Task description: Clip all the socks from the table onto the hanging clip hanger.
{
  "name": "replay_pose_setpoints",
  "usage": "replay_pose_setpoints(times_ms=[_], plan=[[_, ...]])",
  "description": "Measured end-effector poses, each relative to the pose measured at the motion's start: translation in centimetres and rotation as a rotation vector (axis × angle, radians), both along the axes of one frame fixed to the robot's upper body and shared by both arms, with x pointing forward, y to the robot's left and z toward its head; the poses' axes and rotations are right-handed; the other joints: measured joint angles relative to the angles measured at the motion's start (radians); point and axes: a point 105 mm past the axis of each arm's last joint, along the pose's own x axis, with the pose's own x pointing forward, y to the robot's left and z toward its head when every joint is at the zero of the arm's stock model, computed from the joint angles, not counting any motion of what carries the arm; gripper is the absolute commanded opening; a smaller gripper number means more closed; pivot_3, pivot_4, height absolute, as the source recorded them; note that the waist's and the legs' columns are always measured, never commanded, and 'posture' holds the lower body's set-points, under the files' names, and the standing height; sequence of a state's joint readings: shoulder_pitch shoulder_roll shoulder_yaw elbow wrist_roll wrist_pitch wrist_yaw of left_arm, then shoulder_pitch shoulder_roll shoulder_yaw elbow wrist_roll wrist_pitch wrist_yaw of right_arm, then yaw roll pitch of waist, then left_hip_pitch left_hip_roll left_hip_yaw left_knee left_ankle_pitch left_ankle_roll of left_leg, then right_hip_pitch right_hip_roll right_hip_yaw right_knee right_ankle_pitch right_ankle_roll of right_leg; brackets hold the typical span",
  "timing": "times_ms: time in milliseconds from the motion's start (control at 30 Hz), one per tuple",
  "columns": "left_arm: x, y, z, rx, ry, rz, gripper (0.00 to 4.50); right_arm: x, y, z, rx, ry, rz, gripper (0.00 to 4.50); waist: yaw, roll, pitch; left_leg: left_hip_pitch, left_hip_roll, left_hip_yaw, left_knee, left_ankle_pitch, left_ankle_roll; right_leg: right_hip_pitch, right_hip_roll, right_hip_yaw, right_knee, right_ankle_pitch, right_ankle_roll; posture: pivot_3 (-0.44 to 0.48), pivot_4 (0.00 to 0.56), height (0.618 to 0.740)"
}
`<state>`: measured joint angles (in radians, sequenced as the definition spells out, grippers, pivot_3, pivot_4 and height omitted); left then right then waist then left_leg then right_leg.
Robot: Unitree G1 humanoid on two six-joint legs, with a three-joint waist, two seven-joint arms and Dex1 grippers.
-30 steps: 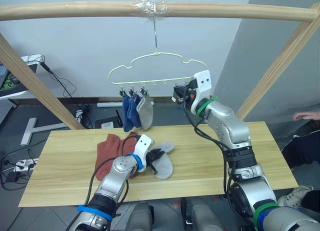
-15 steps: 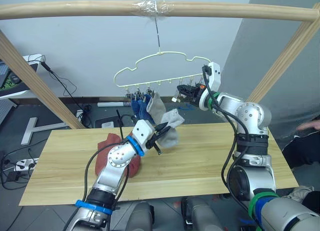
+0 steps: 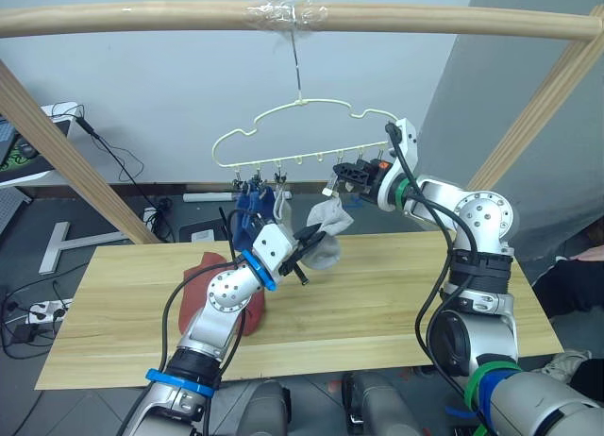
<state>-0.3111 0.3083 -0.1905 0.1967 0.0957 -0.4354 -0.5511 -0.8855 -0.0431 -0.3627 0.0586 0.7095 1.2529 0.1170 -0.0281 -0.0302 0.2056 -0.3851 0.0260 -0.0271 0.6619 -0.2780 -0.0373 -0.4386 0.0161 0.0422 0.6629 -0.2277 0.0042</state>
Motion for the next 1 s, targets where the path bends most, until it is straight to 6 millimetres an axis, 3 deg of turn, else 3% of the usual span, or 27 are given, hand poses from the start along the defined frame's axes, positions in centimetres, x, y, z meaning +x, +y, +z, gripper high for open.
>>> replay_pose_setpoints(times_ms=[1000], plan=[[0.2,0.0,1.0,0.008,-0.098,0.021,0.01,-0.1,-0.9,0.1,0.044,0.038,-0.007,0.0,0.001,0.0,0.0,0.0,0.0,0.0,0.0,0.0,0.0,0.0,0.0,0.0,0.0,0.0,0.0,0.012,0.169,0.74]])
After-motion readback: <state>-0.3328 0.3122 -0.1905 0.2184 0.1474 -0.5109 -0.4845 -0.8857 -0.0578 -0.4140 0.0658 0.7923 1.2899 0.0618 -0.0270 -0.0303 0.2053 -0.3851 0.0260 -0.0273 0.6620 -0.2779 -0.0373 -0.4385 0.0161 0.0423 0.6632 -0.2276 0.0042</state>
